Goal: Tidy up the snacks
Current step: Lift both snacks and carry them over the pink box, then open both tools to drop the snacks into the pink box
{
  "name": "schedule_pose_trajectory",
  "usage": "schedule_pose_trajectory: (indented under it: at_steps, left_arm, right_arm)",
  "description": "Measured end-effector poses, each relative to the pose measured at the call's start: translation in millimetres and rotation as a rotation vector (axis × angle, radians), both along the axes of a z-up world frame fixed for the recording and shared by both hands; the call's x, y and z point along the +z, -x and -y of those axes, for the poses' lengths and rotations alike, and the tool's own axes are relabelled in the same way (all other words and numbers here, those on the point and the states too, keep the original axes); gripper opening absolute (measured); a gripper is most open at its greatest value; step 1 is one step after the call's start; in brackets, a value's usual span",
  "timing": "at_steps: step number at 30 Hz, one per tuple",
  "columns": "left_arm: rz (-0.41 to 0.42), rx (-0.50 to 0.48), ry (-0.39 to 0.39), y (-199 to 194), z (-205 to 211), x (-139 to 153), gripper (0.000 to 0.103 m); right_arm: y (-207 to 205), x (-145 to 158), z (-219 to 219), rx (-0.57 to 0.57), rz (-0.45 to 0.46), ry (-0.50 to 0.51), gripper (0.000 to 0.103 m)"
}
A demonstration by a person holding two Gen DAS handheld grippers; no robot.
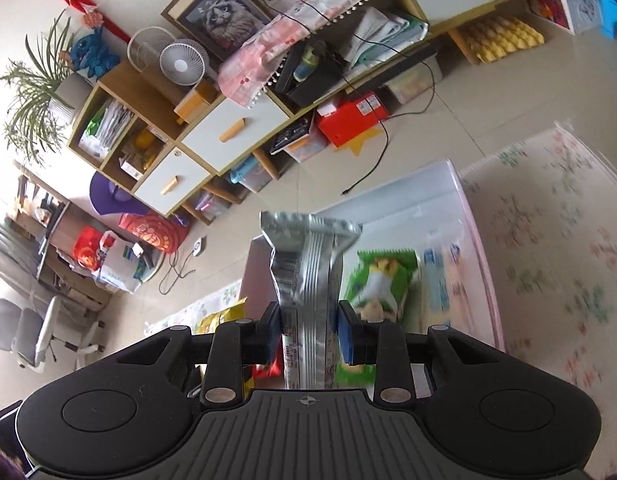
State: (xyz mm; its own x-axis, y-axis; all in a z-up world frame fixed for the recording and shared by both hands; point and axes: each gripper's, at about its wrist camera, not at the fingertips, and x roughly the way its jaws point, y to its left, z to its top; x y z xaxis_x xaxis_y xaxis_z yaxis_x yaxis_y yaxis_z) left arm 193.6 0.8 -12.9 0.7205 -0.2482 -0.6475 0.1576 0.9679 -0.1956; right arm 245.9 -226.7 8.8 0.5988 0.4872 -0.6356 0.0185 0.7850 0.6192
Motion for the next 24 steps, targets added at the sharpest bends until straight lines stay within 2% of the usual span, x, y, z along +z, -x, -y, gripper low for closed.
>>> schedule_pose_trajectory:
  at_steps: [5,12,20,24]
  left_arm:
    - [0.003,-0.002,-0.004,-7.4,-1.6,-8.2,0.047]
    - [-0.026,0.002,0.009,-15.6,-5.0,-17.3,0.047]
    - [-0.042,0.0,0.003,-19.5,-6.2,-19.1,0.048]
    - [-0.047,0.003,0.001,-19.7,-7.7,-19.2,0.054]
  right_arm:
    - [-25.1,-18.2,-6.1,-0.019,-0.039,0.025,0.029]
    - [-39.0,-35.7,-11.2,-0.031,-0.062,0.044,0.028]
    - [-41.2,-35.9,-13.2,-0.03,-0.052,0.056,0.029]
    - [-40.5,-32.0,-16.3,-0.03,-0.05,0.08,0.031]
